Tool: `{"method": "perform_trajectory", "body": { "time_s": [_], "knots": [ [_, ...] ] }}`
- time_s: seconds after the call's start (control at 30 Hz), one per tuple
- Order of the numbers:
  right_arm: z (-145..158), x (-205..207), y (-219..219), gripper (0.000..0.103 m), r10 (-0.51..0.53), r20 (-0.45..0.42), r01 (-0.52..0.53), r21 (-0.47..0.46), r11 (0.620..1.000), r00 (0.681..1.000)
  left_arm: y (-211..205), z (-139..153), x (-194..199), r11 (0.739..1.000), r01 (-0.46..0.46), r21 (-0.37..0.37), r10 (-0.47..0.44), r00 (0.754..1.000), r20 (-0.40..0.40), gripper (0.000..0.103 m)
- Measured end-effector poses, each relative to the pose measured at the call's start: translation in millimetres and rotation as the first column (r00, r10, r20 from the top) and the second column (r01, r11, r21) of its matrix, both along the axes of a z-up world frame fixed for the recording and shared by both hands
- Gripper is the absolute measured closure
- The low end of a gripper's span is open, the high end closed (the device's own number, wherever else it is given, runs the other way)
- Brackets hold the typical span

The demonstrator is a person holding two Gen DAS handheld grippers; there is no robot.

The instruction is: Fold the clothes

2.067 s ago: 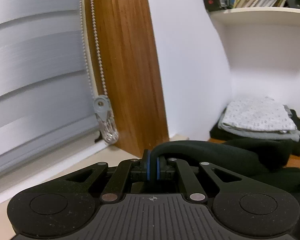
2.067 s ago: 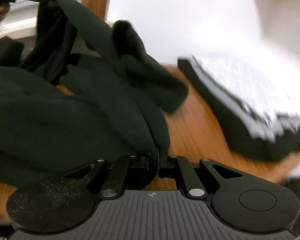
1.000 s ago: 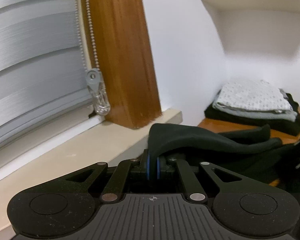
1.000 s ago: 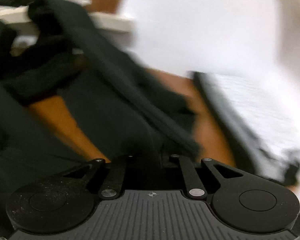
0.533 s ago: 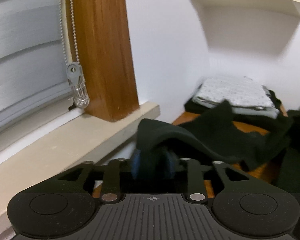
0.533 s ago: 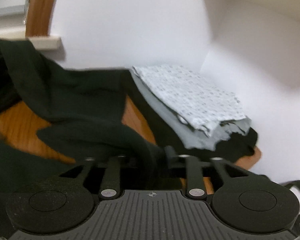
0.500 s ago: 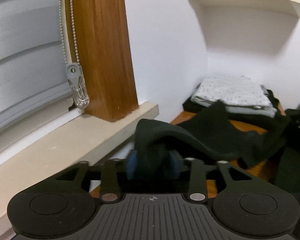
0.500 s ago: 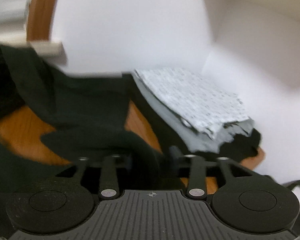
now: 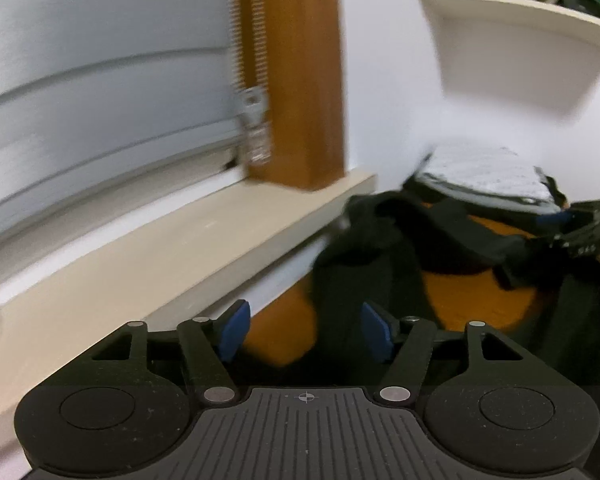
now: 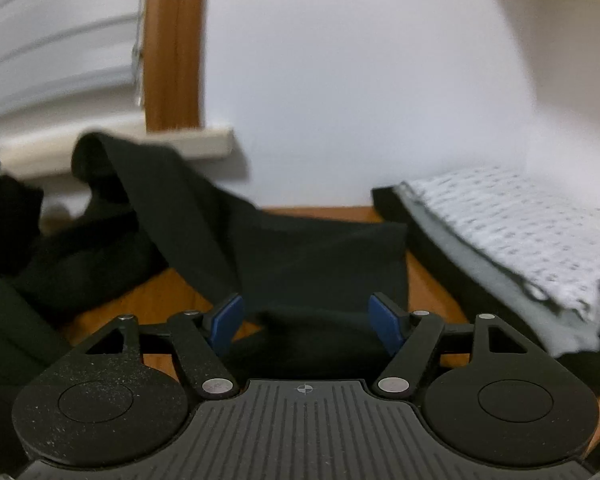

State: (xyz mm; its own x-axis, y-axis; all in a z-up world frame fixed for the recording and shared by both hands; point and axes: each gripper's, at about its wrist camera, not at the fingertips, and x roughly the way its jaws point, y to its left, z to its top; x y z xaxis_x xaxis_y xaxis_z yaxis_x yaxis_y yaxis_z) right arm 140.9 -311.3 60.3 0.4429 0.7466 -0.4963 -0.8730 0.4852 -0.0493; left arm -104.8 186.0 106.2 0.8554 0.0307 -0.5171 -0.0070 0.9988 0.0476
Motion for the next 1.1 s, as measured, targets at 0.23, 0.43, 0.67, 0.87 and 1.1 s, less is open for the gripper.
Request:
{"method": "perform_trajectory", "body": {
  "time_s": [0.23,0.43,0.67,0.87,1.1],
  "knots": [
    [-27,33,9,0.028,0.052,-0.115,-0.051,0.014,0.999,0.992,49,-2,-64,0.976,-0.214,-0.038,0.213,0.977,-0.026,0.031],
    [-42,45,6,0.020,0.126,-0.211,-0.116,0.062,0.991,0.969,73,-10,-135,0.882,-0.457,-0.113,0.457,0.889,-0.029,0.031],
    [-45,44,9,0.018,0.131,-0.208,-0.125,0.041,0.991,0.969,80,-11,-189,0.777,-0.612,-0.149,0.608,0.790,-0.076,0.031],
    [-44,43,9,0.017,0.136,-0.190,-0.132,0.034,0.991,0.972,93,12,-207,0.775,-0.611,-0.159,0.614,0.788,-0.039,0.031],
    [-43,38,5,0.017,0.130,-0.151,-0.124,0.050,0.991,0.980,146,3,-187,0.811,-0.564,-0.158,0.533,0.822,-0.199,0.035]
  ]
}}
